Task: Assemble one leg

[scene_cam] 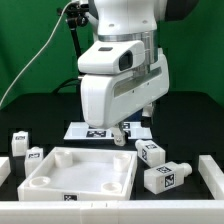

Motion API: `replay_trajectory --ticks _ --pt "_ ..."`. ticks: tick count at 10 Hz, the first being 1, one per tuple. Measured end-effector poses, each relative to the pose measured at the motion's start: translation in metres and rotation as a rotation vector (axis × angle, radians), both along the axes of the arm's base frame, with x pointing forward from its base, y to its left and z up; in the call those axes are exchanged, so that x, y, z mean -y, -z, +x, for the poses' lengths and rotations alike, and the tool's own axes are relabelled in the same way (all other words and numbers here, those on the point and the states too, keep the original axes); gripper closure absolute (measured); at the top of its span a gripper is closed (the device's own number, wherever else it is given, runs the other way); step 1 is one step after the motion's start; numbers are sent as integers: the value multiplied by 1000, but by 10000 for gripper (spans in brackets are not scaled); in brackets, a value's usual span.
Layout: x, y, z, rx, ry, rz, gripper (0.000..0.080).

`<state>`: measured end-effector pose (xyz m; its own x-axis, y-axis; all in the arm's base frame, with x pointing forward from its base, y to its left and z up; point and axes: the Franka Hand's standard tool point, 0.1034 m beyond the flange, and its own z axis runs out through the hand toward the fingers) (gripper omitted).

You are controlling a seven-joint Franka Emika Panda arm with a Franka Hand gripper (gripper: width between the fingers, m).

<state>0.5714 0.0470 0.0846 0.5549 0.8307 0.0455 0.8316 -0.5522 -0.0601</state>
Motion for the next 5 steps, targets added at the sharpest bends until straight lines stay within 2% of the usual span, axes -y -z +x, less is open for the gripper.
replay_trajectory --ticks 2,3,4,5 --pt "3 1 -4 48 149 4 150" --pt "-7 6 -14 32 301 3 150" --pt "-27 10 -17 23 378 2 150" --pt "-40 14 -17 26 390 6 150"
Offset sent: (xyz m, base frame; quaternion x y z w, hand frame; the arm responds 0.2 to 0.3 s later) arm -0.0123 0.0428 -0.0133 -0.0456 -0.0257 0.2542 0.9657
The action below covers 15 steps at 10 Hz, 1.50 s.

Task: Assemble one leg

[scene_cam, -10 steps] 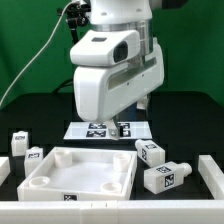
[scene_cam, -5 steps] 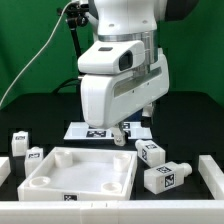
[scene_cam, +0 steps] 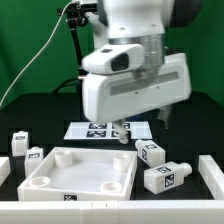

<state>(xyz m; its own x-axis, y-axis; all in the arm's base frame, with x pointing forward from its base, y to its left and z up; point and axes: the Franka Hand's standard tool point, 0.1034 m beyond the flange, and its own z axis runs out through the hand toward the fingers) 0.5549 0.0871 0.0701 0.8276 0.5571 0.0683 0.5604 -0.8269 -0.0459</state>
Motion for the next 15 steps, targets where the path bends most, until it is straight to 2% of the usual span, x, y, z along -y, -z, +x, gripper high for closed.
replay_trajectory --ticks 1,4,5,7,8,9,11,13,15 --pt "-1 5 -2 -17 -2 -1 150" --pt "-1 4 -3 -31 -5 -3 150" --pt "-3 5 -10 -95 1 -18 150" --pt "-13 2 -13 -222 9 -63 150" --pt "-16 1 -22 -261 173 -131 150" --pt "-19 2 -30 -314 197 -181 150" --pt "-19 2 -32 -424 190 -222 150" --pt "-21 4 -28 -446 189 -228 150" --pt "-7 7 -28 -438 304 -253 150"
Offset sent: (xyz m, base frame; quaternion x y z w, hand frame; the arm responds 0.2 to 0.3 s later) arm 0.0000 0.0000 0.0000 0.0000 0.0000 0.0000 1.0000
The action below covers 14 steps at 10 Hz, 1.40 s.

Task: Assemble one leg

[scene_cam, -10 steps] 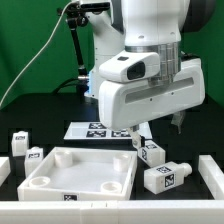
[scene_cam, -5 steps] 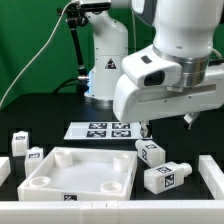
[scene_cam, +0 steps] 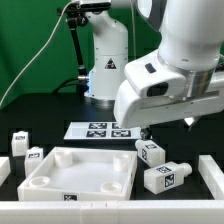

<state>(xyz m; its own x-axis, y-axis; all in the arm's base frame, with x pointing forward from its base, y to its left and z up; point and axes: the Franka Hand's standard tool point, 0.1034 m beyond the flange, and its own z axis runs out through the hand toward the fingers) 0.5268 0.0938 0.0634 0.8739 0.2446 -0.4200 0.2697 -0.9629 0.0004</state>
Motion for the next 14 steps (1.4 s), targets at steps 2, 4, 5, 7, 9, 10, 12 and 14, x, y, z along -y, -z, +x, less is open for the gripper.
replay_trajectory --ticks 2,4,5,7,9,10,12,14 --pt "9 -1 0 11 104 -86 150" --pt "10 -1 -2 -26 106 -96 150" --pt "10 -1 -2 -25 106 -96 150" --pt "13 1 -12 -143 94 -121 150" --pt "14 10 -9 -252 63 -123 150" --pt "11 7 -9 -338 62 -142 150" --pt "2 5 0 -436 71 -136 150" --pt "0 6 3 -458 56 -125 150"
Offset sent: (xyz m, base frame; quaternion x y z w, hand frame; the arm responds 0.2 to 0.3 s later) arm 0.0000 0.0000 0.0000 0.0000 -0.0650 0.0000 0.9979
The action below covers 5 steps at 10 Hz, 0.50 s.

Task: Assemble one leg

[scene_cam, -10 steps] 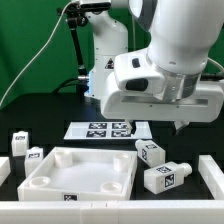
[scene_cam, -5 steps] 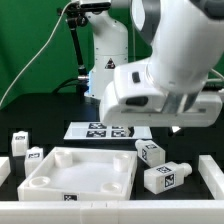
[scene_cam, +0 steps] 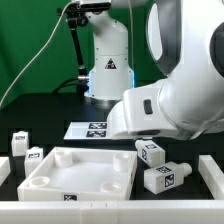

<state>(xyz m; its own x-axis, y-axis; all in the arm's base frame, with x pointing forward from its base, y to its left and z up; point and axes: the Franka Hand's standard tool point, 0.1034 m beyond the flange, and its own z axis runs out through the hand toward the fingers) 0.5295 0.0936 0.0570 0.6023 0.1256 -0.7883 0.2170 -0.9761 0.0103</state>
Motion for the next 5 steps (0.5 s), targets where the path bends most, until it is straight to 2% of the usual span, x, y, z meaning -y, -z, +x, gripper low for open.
replay_trajectory --ticks 2,5 --pt "0 1 0 -1 -1 1 150" --pt "-2 13 0 -9 -3 6 150"
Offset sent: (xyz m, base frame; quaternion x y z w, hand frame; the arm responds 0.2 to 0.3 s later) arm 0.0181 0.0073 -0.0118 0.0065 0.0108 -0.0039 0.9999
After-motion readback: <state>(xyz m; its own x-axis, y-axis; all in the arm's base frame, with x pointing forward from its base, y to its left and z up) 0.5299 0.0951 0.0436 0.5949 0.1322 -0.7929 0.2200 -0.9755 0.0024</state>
